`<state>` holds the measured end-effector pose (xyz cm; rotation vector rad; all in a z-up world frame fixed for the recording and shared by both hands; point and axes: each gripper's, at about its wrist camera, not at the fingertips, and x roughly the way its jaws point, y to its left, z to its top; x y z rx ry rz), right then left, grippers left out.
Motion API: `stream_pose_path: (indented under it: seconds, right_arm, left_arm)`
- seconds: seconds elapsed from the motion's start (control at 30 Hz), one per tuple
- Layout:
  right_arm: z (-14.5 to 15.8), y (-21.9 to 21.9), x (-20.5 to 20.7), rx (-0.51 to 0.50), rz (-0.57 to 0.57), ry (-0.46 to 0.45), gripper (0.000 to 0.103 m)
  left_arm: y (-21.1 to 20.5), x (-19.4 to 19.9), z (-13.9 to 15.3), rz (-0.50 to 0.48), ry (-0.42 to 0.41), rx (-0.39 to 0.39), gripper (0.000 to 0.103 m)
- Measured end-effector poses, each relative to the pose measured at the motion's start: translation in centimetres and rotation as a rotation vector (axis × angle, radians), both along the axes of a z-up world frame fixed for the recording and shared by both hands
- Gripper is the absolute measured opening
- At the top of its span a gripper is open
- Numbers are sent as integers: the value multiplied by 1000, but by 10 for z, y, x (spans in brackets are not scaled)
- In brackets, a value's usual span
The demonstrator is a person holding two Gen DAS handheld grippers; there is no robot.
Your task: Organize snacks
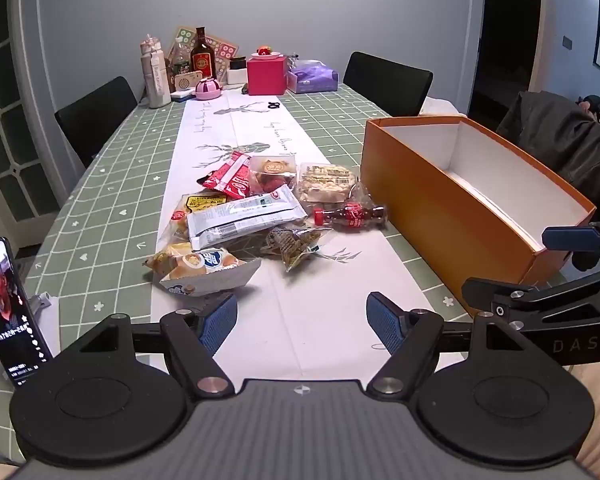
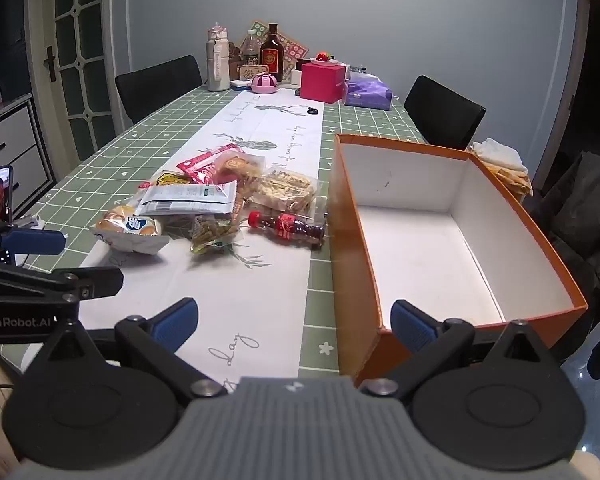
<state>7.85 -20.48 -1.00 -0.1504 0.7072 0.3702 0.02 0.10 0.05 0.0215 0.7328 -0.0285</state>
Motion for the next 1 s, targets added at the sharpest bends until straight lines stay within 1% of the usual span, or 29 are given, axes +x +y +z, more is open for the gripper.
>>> stream_pose_path:
  seconds: [0.1, 0.23, 0.27, 0.43, 0.57, 1.0]
  right_arm:
    - [0, 0, 0, 0, 0, -1, 100]
    - [0, 1, 1, -3, 5, 1, 100]
    - [0, 1, 1, -4, 6, 2, 100]
    - [1, -1, -1, -5, 7, 1, 100]
    - [2, -3, -2, -6, 4, -2, 100]
    - [3, -1, -1, -8, -23, -22, 100]
  left_arm:
    - [0, 0, 1, -9, 3, -23, 85]
    - [0, -1, 2, -16, 0, -35, 84]
    - [1, 3, -3, 3, 8, -20, 84]
    - [-4, 4, -6, -8, 12, -10, 83]
    - [-1, 3, -2, -29, 8, -7, 83]
    - [-4, 5, 0, -39, 1, -4, 83]
